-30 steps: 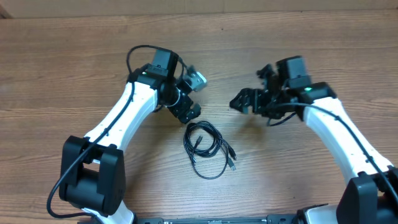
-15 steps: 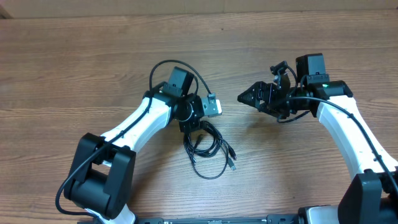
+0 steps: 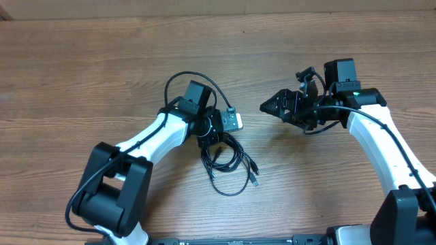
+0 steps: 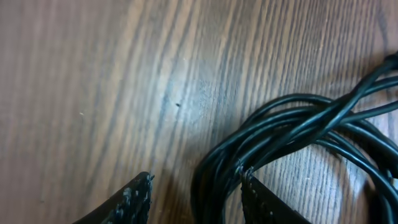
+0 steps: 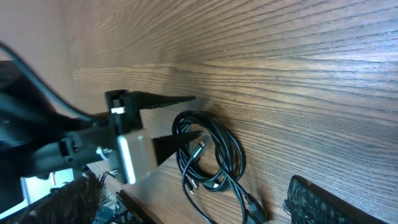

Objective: Untangle cables

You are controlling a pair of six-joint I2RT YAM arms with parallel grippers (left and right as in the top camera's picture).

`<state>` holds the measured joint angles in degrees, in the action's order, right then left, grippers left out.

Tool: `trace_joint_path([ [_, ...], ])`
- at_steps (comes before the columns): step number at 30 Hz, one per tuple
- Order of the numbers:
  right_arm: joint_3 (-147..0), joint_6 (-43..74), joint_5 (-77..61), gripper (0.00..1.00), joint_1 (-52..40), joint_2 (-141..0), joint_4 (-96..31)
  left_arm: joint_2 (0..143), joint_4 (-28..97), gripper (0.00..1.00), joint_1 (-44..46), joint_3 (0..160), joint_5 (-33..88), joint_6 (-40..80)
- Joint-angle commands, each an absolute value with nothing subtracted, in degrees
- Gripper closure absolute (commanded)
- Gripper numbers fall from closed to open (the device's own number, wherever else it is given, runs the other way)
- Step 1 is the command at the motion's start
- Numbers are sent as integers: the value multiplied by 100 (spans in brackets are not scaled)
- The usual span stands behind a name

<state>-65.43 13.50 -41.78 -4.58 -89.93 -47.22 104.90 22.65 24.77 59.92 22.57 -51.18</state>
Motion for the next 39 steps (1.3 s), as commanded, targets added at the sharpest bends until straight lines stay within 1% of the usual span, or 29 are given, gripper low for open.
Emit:
trace_joint_path([
  [1, -6685, 1354, -4252, 6, -443, -8871, -4661, 10770, 2259, 51, 2521, 5929, 2462, -4967],
  [5, -6685, 1354, -4252, 6, -443, -8871, -4639, 10897, 2255, 56, 2521, 5929, 2453, -4967],
  [6, -6685, 1354, -4254, 6, -443, -8871, -4619, 10921, 2252, 64, 2521, 5929, 2451, -4967],
  [7, -6685, 1354, -4254, 6, -443, -8871, -4602, 10927, 2241, 80, 2521, 5929, 2451, -4967],
  [8, -6685, 1356, -4254, 7, -443, -8871, -4598, 10927, 2226, 93, 2521, 5929, 2471, -4965],
  [9, -6685, 1356, -4254, 7, -443, -8871, -4600, 10927, 2196, 96, 2521, 5929, 2475, -4963],
  [11, -6683, 1358, -4254, 9, -447, -8873, -4600, 10927, 2075, 96, 2521, 5929, 2469, -4856],
  [15, -6683, 1402, -4254, 18, -449, -8873, -4718, 10844, 2032, 96, 2499, 6099, 2425, -4189],
  [18, -6683, 1824, -4252, 19, -449, -8873, -4772, 10641, 2088, 96, 2499, 6359, 2377, -3334],
  [19, -6683, 2165, -4250, 19, -449, -8873, -4770, 10543, 2091, 96, 2499, 6442, 2381, -2856],
  [21, -6683, 2512, -4252, 19, -449, -8873, -4770, 10475, 2071, 96, 2499, 6490, 2381, -2272],
  [25, -6681, 2867, -4250, 20, -456, -8873, -4836, 10444, 2071, 96, 2499, 6508, 2305, -1055],
  [26, -6681, 2932, -4250, 23, -478, -8873, -4869, 10444, 2075, 96, 2499, 6508, 2189, -655],
  [29, -6678, 3068, -4246, 23, -569, -8873, -5035, 10444, 2097, 96, 2499, 6508, 1776, 596],
  [32, -6672, 3286, -4204, 23, -729, -8873, -5142, 10444, 2139, 96, 2499, 6508, 1260, 1599],
  [33, -6672, 3474, -4121, 24, -832, -8873, -5199, 10444, 2187, 96, 2499, 6508, 1044, 2228],
  [34, -6670, 3524, -3999, 27, -902, -8873, -5225, 10444, 2211, 96, 2499, 6508, 921, 2471],
  [35, -6670, 3693, -3789, 28, -987, -8873, -5258, 10444, 2241, 96, 2499, 6508, 766, 2764],
  [39, -6593, 4735, -2792, 28, -1481, -8873, -5301, 10444, 2359, 96, 2499, 6508, 600, 4038],
])
